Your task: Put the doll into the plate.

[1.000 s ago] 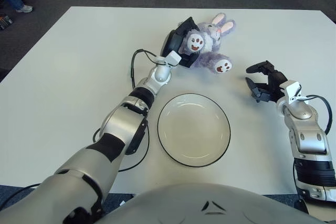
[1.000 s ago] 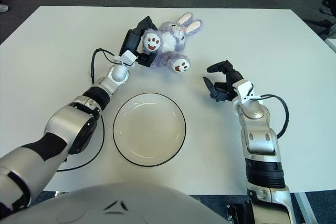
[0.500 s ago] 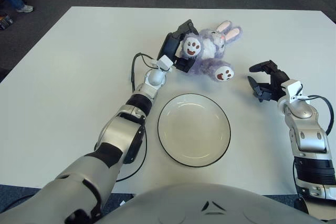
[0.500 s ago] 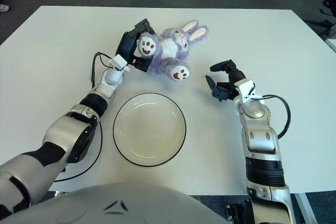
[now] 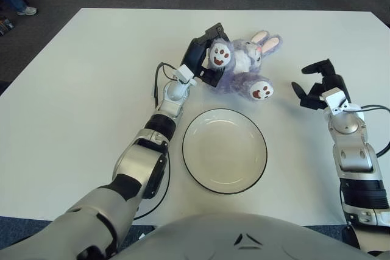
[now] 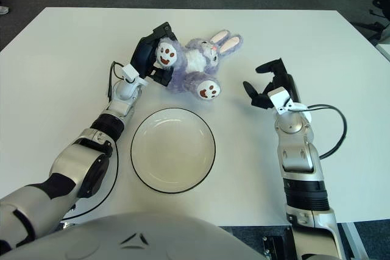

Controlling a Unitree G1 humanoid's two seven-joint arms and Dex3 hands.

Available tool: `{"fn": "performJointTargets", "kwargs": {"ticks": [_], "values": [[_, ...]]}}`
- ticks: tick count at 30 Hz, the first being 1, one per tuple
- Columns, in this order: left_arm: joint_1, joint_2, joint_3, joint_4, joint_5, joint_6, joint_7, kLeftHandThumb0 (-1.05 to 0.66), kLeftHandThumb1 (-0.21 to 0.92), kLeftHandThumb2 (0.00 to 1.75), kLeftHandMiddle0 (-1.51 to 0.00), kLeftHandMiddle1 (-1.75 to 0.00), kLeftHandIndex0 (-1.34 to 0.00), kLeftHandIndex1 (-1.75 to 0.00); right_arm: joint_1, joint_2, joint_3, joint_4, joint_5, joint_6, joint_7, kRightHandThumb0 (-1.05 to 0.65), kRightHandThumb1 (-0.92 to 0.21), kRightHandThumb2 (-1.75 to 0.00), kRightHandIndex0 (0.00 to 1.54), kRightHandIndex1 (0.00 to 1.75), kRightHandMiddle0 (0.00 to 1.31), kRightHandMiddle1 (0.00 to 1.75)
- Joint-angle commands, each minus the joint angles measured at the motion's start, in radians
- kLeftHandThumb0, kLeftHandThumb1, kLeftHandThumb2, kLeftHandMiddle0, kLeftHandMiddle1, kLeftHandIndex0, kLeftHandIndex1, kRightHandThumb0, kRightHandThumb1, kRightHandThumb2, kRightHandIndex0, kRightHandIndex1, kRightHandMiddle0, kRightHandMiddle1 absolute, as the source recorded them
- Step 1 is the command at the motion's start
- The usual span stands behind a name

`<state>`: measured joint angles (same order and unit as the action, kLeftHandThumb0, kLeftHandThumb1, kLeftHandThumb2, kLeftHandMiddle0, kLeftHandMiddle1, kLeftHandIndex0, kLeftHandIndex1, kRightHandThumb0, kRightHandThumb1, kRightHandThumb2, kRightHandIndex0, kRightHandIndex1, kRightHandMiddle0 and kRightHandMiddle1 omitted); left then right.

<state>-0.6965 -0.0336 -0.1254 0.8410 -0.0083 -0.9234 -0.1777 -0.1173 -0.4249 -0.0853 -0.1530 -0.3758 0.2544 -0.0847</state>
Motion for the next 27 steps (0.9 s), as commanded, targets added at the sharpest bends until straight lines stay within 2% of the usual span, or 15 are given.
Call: {"fn": "performJointTargets", "kwargs": {"ticks": [1,6,8,11,16,19,20,21,24,27], "values": [[0.016,0.004,0.014,-0.038,-0.035,0.025,-0.045,0.0,0.1,1.54,-0.67,-1.73,-0.67,-1.7,-0.026,-0.022,0.018,0.025,-0.076,-0.062,-0.063,-0.5,-0.57,-0.91,0.59,1.64,0.03,1.5],[0.024,0.008,0.02,-0.062,-0.037,0.049,-0.068,0.0,0.1,1.54,-0.67,-1.72,-0.67,-1.7,-0.038,-0.049,0.042,0.028,-0.172,-0.089,-0.104,-0.55,-0.54,-0.87,0.65,1.73,0.0,1.31],[0.026,0.008,0.023,-0.069,-0.037,0.059,-0.074,0.0,0.1,1.54,-0.67,-1.72,-0.67,-1.7,-0.043,-0.066,0.056,0.035,-0.217,-0.1,-0.118,-0.65,-0.56,-0.76,0.77,1.74,0.0,1.17],[0.028,0.007,0.028,-0.076,-0.036,0.068,-0.082,0.0,0.1,1.54,-0.67,-1.72,-0.67,-1.7,-0.048,-0.078,0.065,0.042,-0.255,-0.113,-0.128,-0.74,-0.59,-0.67,0.85,1.74,0.0,1.05],[0.026,0.004,0.032,-0.074,-0.023,0.069,-0.082,0.0,0.1,1.54,-0.67,-1.72,-0.67,-1.7,-0.072,-0.12,0.091,0.068,-0.314,-0.172,-0.133,-0.84,-0.62,-0.55,0.86,1.75,0.0,0.88],[0.027,0.004,0.032,-0.072,-0.002,0.066,-0.069,0.0,0.1,1.54,-0.67,-1.72,-0.67,-1.7,-0.077,-0.143,0.098,0.073,-0.335,-0.213,-0.137,-0.83,-0.6,-0.56,0.34,1.7,0.0,0.65],[0.027,0.005,0.031,-0.073,0.001,0.068,-0.069,0.0,0.1,1.54,-0.67,-1.72,-0.67,-1.69,-0.079,-0.145,0.098,0.076,-0.338,-0.223,-0.143,-0.81,-0.57,-0.58,0.22,1.45,0.0,0.55],[0.027,0.005,0.031,-0.072,0.003,0.069,-0.07,0.0,0.1,1.54,-0.67,-1.72,-0.67,-1.69,-0.085,-0.148,0.1,0.077,-0.344,-0.234,-0.148,-0.8,-0.55,-0.61,0.14,1.29,0.0,0.48],[0.026,0.003,0.032,-0.07,0.003,0.071,-0.075,0.0,0.1,1.54,-0.67,-1.72,-0.67,-1.7,-0.097,-0.159,0.105,0.084,-0.36,-0.258,-0.152,-0.78,-0.5,-0.67,0.04,1.03,0.0,0.33],[0.026,-0.001,0.032,-0.069,0.002,0.073,-0.079,0.0,0.1,1.54,-0.67,-1.72,-0.67,-1.7,-0.104,-0.171,0.11,0.092,-0.37,-0.277,-0.147,-0.79,-0.48,-0.69,0.01,0.93,0.0,0.23]]}}
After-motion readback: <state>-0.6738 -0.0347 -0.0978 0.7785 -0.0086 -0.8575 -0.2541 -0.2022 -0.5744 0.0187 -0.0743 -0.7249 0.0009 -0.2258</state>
